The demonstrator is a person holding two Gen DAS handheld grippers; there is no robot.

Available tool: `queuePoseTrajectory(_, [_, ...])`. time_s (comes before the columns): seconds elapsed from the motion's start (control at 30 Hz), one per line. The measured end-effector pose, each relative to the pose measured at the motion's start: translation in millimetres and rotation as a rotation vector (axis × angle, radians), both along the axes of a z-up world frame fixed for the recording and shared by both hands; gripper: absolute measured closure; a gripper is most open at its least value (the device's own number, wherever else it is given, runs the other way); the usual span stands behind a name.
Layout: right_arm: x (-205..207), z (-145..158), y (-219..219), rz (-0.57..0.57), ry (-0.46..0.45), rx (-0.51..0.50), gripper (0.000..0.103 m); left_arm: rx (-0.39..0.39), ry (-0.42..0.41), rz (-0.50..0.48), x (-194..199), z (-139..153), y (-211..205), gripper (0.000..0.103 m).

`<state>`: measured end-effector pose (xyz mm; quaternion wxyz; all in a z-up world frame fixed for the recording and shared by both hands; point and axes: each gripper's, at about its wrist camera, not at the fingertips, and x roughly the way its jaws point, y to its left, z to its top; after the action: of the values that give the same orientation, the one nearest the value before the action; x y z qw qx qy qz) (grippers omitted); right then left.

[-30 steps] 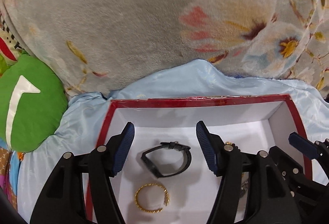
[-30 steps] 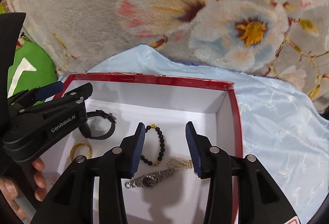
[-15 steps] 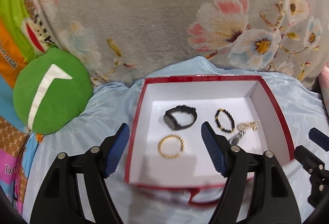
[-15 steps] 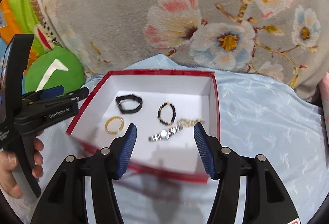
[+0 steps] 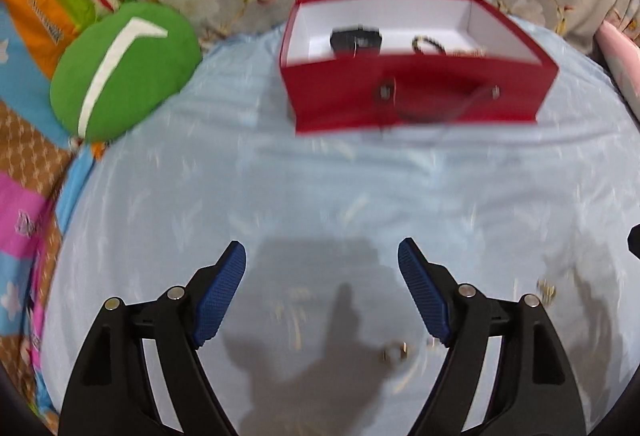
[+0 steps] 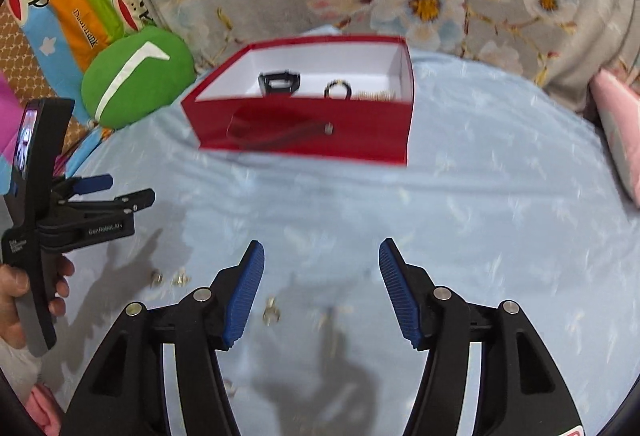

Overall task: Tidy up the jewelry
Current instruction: 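Move both tools back to the small gold earrings on the bedspread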

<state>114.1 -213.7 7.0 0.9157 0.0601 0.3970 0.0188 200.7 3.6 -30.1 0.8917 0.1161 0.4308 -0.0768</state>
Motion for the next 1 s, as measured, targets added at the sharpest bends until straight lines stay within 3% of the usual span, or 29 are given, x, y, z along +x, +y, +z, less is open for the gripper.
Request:
queuePoseTrajectory(0.2, [-18.2,-36.9,8.6,-0.020,0.052,0.054,0.044,-0.079,0.077,0.038,-36.5,-33.6,17.4,0.027])
queuePoseTrajectory(0.37, [-14.8,-54.4,18.4,-0.017,0.071,0.062,0.044,-0.070,0.059,0.042,-50.4,-42.8,20.0,0.027])
queuePoseTrajectory(0.67, [1.3,-69.2,40.5,0.006,0.095,0.016,0.047,-0.127,0.064,0.044,-50.7,-49.3,26.3,0.027])
queuePoseTrajectory(0.77, [6.0,-73.9,45.2,0.014,0.111,0.011,0.054,-0.134,0.065,0.041,-50.8,-50.4,26.6,0.027])
queuePoseTrajectory(0.93, [7.2,-75.5,47.6,0.015,0.108,-0.017,0.056,-0.142,0.062,0.026,-52.4,-50.1,24.8,0.027])
queuePoseTrajectory(1.0, [7.2,-75.7,48.3,0.010,0.106,-0.036,0.064,-0.148,0.064,0.018,-53.2,-49.6,22.8,0.027])
